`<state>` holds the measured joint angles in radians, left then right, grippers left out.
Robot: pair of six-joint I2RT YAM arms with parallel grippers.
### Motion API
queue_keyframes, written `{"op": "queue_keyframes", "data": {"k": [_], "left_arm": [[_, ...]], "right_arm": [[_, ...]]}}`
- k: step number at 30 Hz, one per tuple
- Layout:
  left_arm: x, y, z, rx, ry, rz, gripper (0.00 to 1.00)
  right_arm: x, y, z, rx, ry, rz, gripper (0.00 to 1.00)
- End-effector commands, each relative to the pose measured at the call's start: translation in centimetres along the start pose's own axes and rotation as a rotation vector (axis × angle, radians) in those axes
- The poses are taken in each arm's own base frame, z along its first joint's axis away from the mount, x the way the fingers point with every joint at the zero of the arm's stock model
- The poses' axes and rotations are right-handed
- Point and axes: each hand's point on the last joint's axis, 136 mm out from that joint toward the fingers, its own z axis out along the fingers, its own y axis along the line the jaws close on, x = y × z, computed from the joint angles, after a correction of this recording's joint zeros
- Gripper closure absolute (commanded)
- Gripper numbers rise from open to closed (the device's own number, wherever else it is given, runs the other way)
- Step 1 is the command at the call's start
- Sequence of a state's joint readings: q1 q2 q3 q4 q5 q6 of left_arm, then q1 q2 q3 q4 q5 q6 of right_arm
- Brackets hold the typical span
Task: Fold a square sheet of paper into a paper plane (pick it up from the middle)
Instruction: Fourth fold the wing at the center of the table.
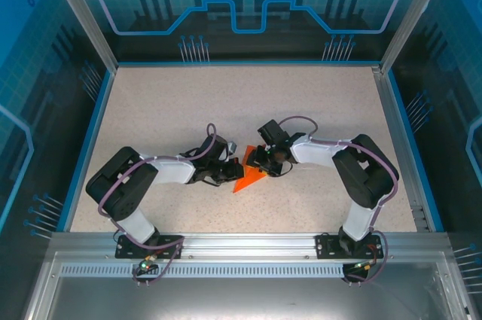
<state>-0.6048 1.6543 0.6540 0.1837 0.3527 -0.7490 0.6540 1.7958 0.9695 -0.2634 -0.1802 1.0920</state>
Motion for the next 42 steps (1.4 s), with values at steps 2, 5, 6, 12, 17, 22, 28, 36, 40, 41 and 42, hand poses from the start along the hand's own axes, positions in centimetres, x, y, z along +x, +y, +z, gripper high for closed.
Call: {"op": "queue_keyframes", "data": {"k": [2, 5, 6, 12, 17, 22, 28, 36, 40, 41, 42], "left_arm": [[-0.4, 0.1, -0.2, -0.010, 0.001, 0.009, 0.97], [-0.4, -0.7, -0.5, 0.027, -0.004, 0.015, 0.94], [-0.7, -1.1, -0.8, 0.046, -0.012, 0.013, 0.93], [-2.2, -1.4, -2.3, 0.035, -0.100, -0.009, 0.86], [-4.1, -0.4, -2.8, -0.012, -0.194, -0.119, 0.87], [-3.7, -1.7, -2.2, 0.072, -0.154, -0.124, 0.87], [-2.3, -3.1, -2.4, 0.154, -0.092, -0.076, 0.85], [-0.1, -2.6, -1.8, 0.138, -0.008, -0.053, 0.89], [0.3, -1.7, -1.1, 0.109, 0.011, -0.065, 0.92], [0.3, -1.6, -1.0, 0.104, 0.013, -0.066, 0.93], [0.3, -1.5, -0.9, 0.098, 0.017, -0.067, 0.93]], "right_arm": [[3.7, -9.2, 3.2, 0.334, 0.122, 0.065, 0.52], [3.9, -9.5, 3.5, 0.356, 0.139, 0.074, 0.53], [3.9, -9.7, 3.6, 0.363, 0.143, 0.077, 0.53], [4.1, -10.0, 3.9, 0.379, 0.154, 0.091, 0.53], [4.4, -10.4, 4.4, 0.391, 0.168, 0.119, 0.53], [4.5, -10.5, 4.6, 0.389, 0.177, 0.134, 0.53], [4.5, -10.5, 4.4, 0.388, 0.177, 0.150, 0.52], [4.4, -10.5, 4.2, 0.370, 0.168, 0.163, 0.51], [4.4, -10.5, 4.1, 0.363, 0.170, 0.171, 0.52], [4.4, -10.5, 4.0, 0.363, 0.171, 0.174, 0.52], [4.4, -10.5, 4.0, 0.363, 0.172, 0.175, 0.52]]}}
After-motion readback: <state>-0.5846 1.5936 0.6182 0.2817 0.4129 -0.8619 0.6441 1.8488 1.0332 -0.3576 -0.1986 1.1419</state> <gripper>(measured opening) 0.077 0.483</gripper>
